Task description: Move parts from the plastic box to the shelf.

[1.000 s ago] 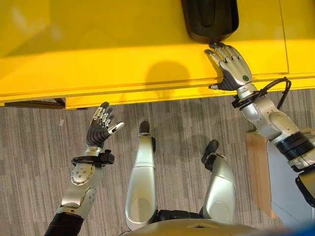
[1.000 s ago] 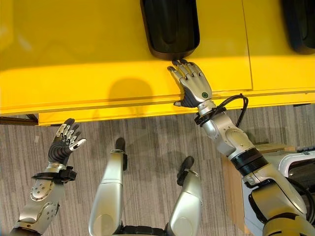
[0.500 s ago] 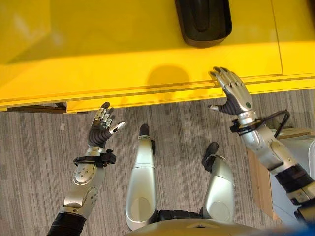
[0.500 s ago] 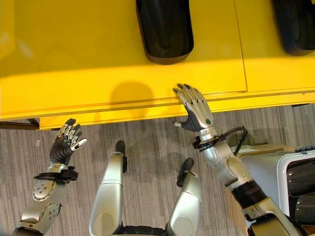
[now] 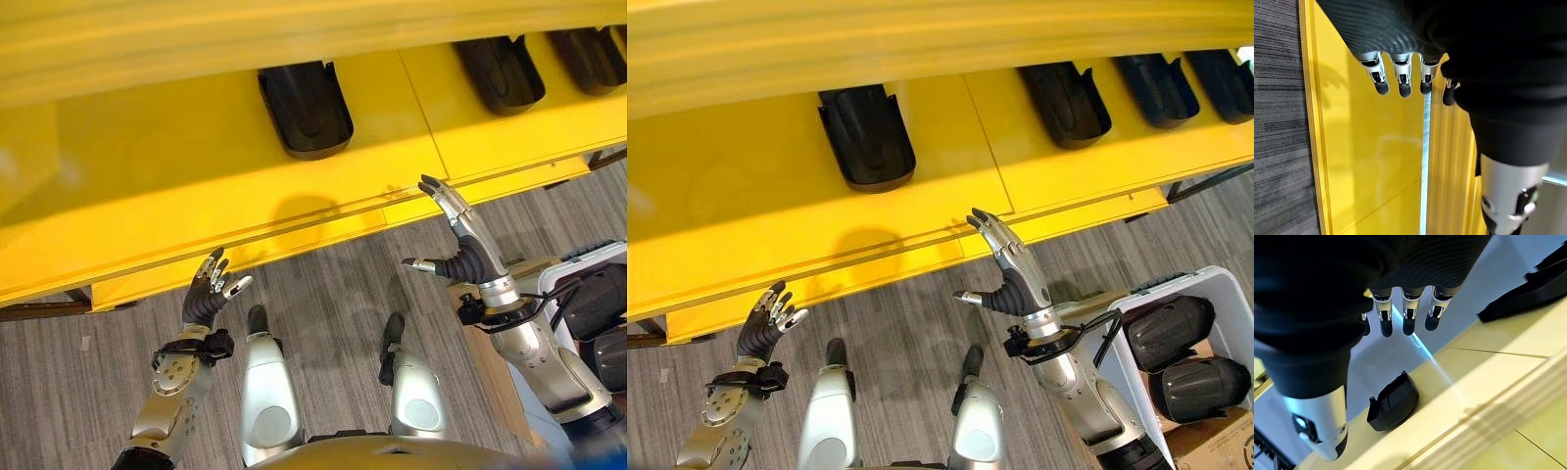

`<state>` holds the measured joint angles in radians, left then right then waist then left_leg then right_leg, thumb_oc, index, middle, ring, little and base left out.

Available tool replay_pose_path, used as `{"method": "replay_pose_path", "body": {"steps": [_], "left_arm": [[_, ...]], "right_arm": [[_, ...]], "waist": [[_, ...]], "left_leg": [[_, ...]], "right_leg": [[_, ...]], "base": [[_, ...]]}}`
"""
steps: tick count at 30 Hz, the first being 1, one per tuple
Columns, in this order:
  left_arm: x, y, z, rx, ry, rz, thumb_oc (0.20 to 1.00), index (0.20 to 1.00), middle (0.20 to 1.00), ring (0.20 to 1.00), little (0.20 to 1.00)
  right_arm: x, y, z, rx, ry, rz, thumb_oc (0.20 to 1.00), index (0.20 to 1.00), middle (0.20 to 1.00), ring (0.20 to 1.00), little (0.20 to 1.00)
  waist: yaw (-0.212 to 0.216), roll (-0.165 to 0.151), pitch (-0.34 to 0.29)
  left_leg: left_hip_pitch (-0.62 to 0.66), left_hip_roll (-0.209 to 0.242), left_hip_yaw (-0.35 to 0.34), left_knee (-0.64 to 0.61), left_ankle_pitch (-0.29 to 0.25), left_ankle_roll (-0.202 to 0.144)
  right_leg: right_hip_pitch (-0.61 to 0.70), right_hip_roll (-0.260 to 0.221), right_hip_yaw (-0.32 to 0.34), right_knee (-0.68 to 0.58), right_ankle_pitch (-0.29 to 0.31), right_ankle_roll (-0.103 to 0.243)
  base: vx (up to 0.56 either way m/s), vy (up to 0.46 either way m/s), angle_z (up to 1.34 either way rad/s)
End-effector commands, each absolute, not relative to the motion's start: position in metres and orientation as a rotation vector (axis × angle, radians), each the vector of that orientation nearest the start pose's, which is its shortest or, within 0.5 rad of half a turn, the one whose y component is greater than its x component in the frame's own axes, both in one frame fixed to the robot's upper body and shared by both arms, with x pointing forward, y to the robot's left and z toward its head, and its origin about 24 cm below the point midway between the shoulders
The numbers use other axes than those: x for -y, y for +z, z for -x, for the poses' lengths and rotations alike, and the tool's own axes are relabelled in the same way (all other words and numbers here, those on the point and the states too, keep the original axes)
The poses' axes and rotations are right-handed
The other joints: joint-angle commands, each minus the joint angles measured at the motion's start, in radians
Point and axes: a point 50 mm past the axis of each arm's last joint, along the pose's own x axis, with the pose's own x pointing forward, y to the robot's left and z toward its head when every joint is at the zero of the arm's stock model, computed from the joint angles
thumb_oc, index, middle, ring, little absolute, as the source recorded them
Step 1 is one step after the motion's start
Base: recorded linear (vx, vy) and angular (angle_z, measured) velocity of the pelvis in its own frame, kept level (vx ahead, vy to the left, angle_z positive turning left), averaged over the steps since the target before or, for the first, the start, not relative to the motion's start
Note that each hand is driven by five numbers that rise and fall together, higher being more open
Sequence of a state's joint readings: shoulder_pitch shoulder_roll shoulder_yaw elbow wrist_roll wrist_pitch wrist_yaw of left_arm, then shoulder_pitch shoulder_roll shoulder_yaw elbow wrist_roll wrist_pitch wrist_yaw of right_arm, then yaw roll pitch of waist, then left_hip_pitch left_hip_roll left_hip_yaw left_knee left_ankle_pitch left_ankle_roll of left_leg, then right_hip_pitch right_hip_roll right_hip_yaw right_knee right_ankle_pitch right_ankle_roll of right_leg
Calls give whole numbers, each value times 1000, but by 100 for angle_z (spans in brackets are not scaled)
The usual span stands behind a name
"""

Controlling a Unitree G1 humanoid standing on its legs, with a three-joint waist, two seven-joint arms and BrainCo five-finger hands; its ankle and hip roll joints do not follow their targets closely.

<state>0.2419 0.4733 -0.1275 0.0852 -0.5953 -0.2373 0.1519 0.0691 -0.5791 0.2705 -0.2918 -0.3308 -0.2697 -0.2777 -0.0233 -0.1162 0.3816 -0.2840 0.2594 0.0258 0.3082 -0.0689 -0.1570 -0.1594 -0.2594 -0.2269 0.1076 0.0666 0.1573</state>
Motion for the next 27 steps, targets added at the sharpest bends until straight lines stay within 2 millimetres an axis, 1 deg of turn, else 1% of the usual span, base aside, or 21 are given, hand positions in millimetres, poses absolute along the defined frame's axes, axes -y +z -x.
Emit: {"method": "replay_pose_path", "body": {"steps": [1,4,5,6,8,10,11,12,13,15,16,18,19,20,21,22,23,24,25,26,27], "left_arm": [[-225,44,-211,107,49,78,1000,1000,1000,1000,1000],[-224,40,-209,92,44,81,1000,1000,1000,1000,1000],[-218,35,-204,74,39,108,1000,1000,1000,1000,1000],[-218,35,-204,74,39,108,1000,1000,1000,1000,1000],[-214,28,-197,49,40,131,1000,1000,1000,1000,1000],[-212,26,-196,45,32,145,1000,1000,1000,1000,1000],[-211,26,-195,44,32,145,1000,1000,1000,1000,1000],[-208,27,-196,48,26,155,1000,1000,1000,1000,1000],[-207,27,-197,49,19,156,1000,1000,1000,1000,1000],[-205,27,-198,51,11,157,1000,1000,1000,1000,1000],[-204,28,-198,54,10,161,1000,1000,1000,1000,1000],[-204,29,-198,62,12,158,1000,1000,1000,1000,1000],[-207,33,-196,79,24,155,1000,1000,1000,1000,1000],[-208,33,-195,81,28,157,1000,1000,1000,1000,1000],[-208,33,-195,81,28,157,1000,1000,1000,1000,1000],[-207,34,-194,92,36,156,1000,1000,1000,1000,1000],[-206,34,-195,93,45,161,1000,1000,1000,1000,1000],[-207,35,-196,98,50,161,1000,1000,1000,1000,1000],[-205,36,-194,105,55,170,1000,1000,1000,1000,1000],[-204,34,-194,101,50,180,1000,1000,1000,1000,1000],[-205,34,-194,101,50,180,1000,1000,1000,1000,1000]], "right_arm": [[168,131,-219,619,174,614,1000,1000,1000,1000,1000],[171,129,-218,590,160,519,1000,1000,1000,1000,1000],[177,131,-213,584,148,483,1000,1000,1000,1000,1000],[177,131,-213,584,148,483,1000,1000,1000,1000,1000],[182,133,-210,588,133,482,1000,1000,1000,1000,1000],[184,132,-209,581,134,494,1000,1000,1000,1000,1000],[184,132,-209,580,134,494,1000,1000,1000,1000,1000],[185,131,-209,575,134,495,1000,1000,1000,1000,1000],[185,132,-208,576,134,500,1000,1000,1000,1000,1000],[187,131,-208,572,125,505,1000,1000,1000,1000,1000],[187,131,-208,567,121,511,1000,1000,1000,1000,1000],[187,132,-208,578,116,528,1000,1000,1000,1000,1000],[186,132,-210,578,124,523,1000,1000,1000,1000,1000],[184,132,-212,578,131,520,1000,1000,1000,1000,1000],[184,132,-212,579,131,519,1000,1000,1000,1000,1000],[178,130,-217,580,150,506,1000,1000,1000,1000,1000],[173,130,-221,585,163,485,1000,1000,1000,1000,1000],[170,130,-224,591,175,476,1000,1000,1000,1000,1000],[162,131,-227,598,219,458,1000,1000,1000,1000,1000],[158,132,-228,600,236,443,1000,1000,1000,1000,1000],[158,132,-228,599,237,442,1000,1000,1000,1000,1000]], "waist": [[-12,43,-81],[-24,50,-123],[-39,78,-184],[-39,79,-184],[-50,110,-224],[-54,123,-229],[-56,125,-229],[-57,130,-231],[-59,131,-230],[-64,130,-225],[-64,126,-222],[-49,109,-221],[-27,85,-219],[-20,76,-219],[-20,75,-220],[16,67,-214],[38,69,-216],[43,73,-217],[52,73,-225],[51,75,-234],[56,75,-233]], "left_leg": [[87,26,76,-197,138,45],[144,63,102,-245,170,27],[201,110,120,-306,242,-3],[202,111,120,-308,243,-4],[227,153,125,-328,332,-30],[223,168,121,-315,378,-46],[223,170,118,-316,379,-47],[213,173,121,-295,412,-49],[204,172,124,-278,432,-48],[187,162,137,-259,445,-43],[179,142,138,-252,439,-33],[148,41,101,-234,379,1],[136,-75,52,-213,261,48],[138,-120,42,-210,206,70],[135,-121,43,-210,209,73],[127,-254,-72,-182,135,94],[132,-330,-167,-185,111,112],[134,-363,-205,-189,111,122],[151,-406,-283,-192,94,151],[170,-410,-284,-213,87,170],[175,-408,-280,-220,88,171]], "right_leg": [[-25,29,13,84,-61,10],[24,68,24,40,-65,3],[83,115,22,3,-91,-17],[84,116,21,3,-90,-17],[134,166,19,-23,-125,-54],[154,188,14,-30,-140,-74],[156,190,11,-31,-141,-75],[177,202,7,-40,-151,-95],[191,205,1,-47,-154,-103],[206,205,-11,-60,-151,-113],[214,203,-16,-65,-150,-115],[229,192,-17,-86,-137,-113],[230,181,-7,-98,-120,-108],[226,178,1,-100,-113,-105],[224,176,1,-101,-110,-104],[215,186,41,-101,-98,-101],[202,202,74,-102,-90,-100],[195,212,93,-103,-81,-100],[182,233,149,-104,-74,-103],[180,243,171,-107,-71,-101],[181,244,176,-107,-71,-101]], "base": [[90,-100,-66],[109,-156,-34],[131,-210,-31],[124,-246,-25],[35,-201,-4],[-9,-156,0],[-28,-136,2],[-29,-139,8],[-46,-181,18],[-23,-82,22],[0,-54,28],[21,-119,42],[40,-142,14],[27,-102,-38],[33,-49,-82],[49,-37,-61],[64,-45,-33],[55,-1,-135],[52,34,-183],[47,36,-222],[87,85,-102]]}}
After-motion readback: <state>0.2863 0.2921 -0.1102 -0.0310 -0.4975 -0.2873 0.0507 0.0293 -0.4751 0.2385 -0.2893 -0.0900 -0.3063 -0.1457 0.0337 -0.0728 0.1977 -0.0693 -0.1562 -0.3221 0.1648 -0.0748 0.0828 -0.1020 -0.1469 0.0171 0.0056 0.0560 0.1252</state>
